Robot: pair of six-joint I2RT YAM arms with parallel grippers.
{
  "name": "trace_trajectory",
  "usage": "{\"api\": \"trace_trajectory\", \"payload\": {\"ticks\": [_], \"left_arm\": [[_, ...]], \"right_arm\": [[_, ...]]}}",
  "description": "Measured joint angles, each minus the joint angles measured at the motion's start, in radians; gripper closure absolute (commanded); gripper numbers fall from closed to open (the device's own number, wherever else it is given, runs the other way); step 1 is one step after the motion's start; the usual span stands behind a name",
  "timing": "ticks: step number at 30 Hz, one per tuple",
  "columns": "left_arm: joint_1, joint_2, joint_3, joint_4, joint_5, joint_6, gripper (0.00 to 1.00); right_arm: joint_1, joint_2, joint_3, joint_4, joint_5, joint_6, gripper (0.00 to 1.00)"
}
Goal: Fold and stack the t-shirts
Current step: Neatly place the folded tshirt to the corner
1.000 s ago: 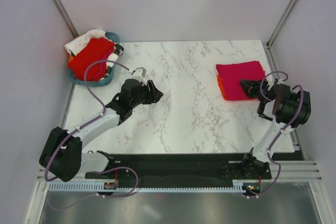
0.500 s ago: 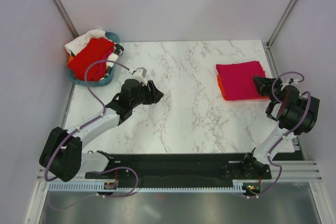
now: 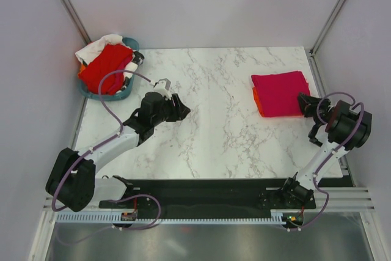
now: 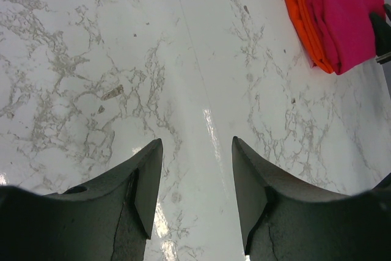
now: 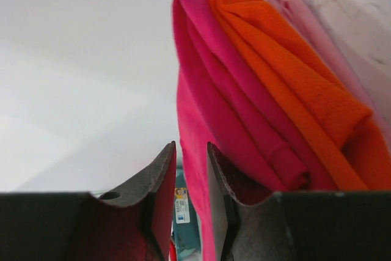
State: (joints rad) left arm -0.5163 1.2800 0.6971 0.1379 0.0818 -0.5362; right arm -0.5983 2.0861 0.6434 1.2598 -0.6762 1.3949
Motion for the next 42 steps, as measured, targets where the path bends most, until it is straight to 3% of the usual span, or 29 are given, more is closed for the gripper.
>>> {"api": "trace_trajectory", "payload": {"ticks": [9,22,33,42], "left_arm": [[0.0,0.0,0.0,0.0,0.0,0.0,0.44],[0.0,0.003,0.0,0.007,0.0,0.0,0.44],[0.0,0.009,0.0,0.007,-0.002,0.003,0.44],[0.0,0.009,0.0,0.007,-0.003,0.008,0.43]], "right_arm": [[0.062,-0.103,0.114,-0.117,0.032,-0.013,0.64],[0.178,0.148,0.449,-0.191,0.134,0.017,0.64],[0.164,0.203,0.5,-0.295,0.206,0.023,0.62],[0.196,-0.017,0.51,-0.542,0.208,-0.133,0.58]]}}
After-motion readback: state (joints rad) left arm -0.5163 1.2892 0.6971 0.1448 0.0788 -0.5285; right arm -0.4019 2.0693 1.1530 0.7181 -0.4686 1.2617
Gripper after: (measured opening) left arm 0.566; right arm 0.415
